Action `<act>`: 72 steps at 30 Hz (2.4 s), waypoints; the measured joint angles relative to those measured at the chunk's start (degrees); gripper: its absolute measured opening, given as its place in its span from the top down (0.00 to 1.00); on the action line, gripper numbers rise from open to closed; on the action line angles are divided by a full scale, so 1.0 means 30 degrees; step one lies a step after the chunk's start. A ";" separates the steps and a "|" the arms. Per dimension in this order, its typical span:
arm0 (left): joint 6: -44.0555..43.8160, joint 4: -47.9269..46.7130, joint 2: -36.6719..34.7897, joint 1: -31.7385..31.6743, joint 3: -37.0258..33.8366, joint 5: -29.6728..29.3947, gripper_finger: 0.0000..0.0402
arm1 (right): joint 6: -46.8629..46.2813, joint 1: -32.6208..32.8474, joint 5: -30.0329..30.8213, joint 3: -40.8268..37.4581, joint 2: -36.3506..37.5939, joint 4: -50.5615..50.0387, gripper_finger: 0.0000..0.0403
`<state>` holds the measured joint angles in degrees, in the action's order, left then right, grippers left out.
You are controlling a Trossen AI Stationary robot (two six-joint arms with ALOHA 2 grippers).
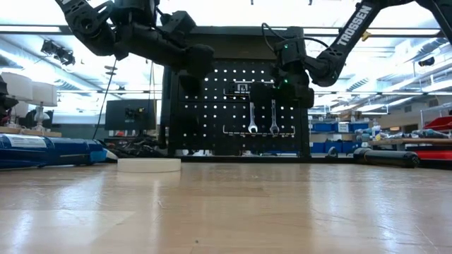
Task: Hang tools onto peg board
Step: Unhang the right wrench from the peg board
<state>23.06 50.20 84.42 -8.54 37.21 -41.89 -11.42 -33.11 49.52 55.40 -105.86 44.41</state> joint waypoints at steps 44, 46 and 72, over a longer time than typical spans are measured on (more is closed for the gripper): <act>-0.0237 -0.0654 0.0000 -0.0054 0.0000 0.0066 0.47 | 0.1006 0.0046 0.0977 0.1501 -0.2710 0.0035 0.57; -0.0357 -0.0691 0.0000 -0.0198 0.0000 0.0146 0.47 | 0.1007 0.0068 0.0977 0.1501 -0.2710 -0.0206 0.62; -0.0595 -0.1124 0.0000 -0.0284 0.0000 0.1013 0.47 | 0.1005 0.0044 0.0458 0.1494 -0.2500 -0.2094 0.90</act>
<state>21.28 46.83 84.42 -9.39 37.21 -38.85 -8.41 -32.98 50.89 59.88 -113.36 38.12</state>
